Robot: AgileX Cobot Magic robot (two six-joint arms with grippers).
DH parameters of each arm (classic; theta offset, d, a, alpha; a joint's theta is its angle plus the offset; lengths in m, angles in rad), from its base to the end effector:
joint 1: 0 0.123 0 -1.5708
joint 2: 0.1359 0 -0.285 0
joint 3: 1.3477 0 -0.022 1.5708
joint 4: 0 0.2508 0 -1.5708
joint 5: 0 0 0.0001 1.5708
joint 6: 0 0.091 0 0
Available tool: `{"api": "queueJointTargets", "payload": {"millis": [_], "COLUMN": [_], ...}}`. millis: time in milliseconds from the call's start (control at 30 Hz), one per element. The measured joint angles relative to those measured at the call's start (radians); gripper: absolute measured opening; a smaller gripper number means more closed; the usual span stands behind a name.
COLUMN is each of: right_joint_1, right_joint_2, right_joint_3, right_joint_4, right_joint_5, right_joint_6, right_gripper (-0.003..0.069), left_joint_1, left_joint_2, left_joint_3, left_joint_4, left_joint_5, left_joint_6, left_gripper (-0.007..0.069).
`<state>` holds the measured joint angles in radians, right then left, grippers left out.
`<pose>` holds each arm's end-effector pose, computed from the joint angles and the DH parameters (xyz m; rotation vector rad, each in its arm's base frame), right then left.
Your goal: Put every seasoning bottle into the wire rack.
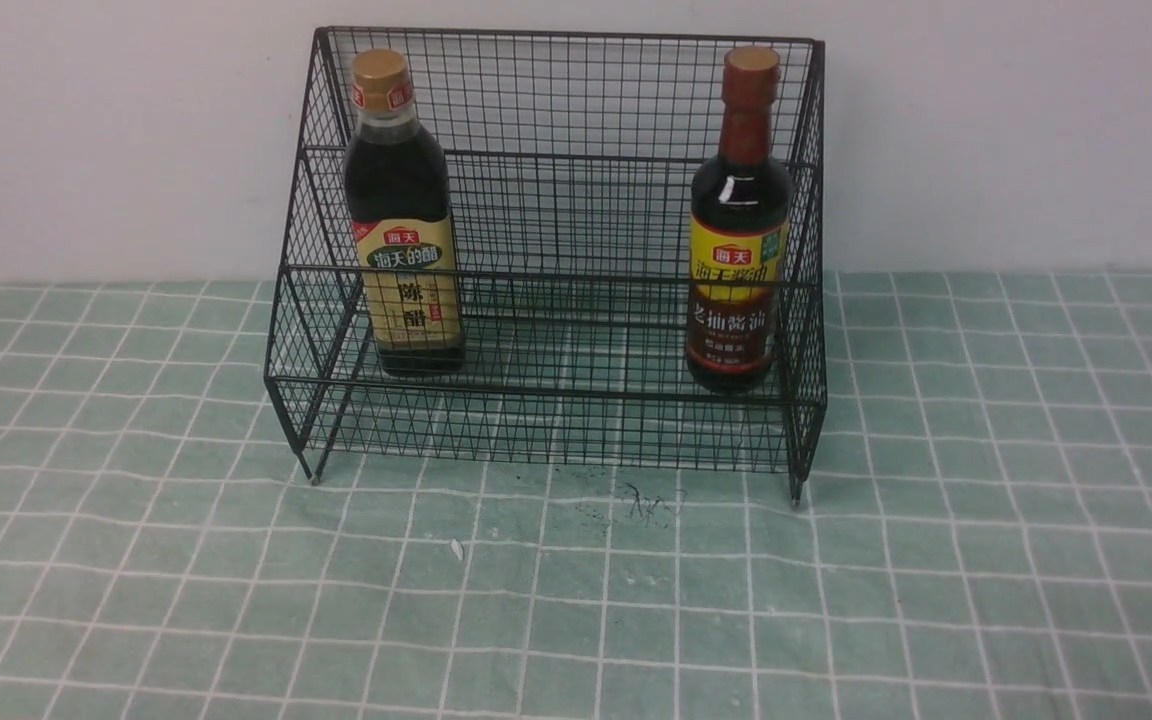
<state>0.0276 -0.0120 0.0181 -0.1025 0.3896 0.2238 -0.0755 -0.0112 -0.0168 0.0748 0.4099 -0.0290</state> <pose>0.0521 -0.0021 0.1729 0.1218 1.8739 0.0711 0.0509 -0.0011 0.1827 0.0867 1.8623 0.0029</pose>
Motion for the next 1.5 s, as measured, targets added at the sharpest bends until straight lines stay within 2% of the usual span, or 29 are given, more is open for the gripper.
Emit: {"api": "queueJointTargets", "payload": {"millis": [1500], "right_joint_1": [0.000], "right_joint_2": [0.000], "right_joint_3": [0.001], "right_joint_4": [0.000], "right_joint_5": [0.000], "right_joint_6": [0.000], "right_gripper": [-0.0015], "left_joint_1": [0.000], "left_joint_2": [0.000], "left_joint_3": [0.041], "left_joint_4": [-0.007], "left_joint_5": [-0.021], "left_joint_6": [-0.001], "left_gripper": [-0.0006]}}
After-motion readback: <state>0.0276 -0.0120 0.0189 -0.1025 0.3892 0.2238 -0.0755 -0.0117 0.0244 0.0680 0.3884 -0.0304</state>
